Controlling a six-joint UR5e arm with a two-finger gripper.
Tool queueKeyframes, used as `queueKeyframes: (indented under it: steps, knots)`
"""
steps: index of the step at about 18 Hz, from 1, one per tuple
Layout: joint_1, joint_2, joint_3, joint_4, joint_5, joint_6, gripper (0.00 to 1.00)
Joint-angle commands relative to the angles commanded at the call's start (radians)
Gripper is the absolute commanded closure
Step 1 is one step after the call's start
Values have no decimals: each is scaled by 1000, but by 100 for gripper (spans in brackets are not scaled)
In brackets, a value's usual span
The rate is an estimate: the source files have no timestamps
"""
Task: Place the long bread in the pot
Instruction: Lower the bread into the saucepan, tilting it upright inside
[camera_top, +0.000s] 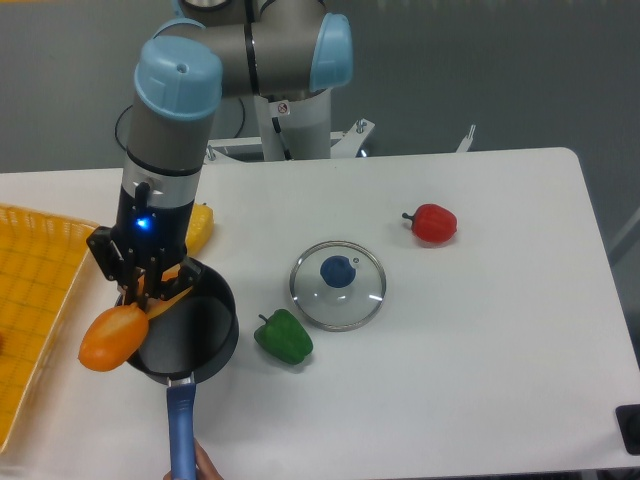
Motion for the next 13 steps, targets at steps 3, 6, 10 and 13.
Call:
queueKeyframes:
  steps: [3,6,10,13]
  knots:
    - [-2,-8,0,5,3,2,100]
    - [-9,-21,2,9,21,2,100]
    - [-21,-34,-2,12,46,24,75]
    - [-23,-35,-2,12,48,51,17]
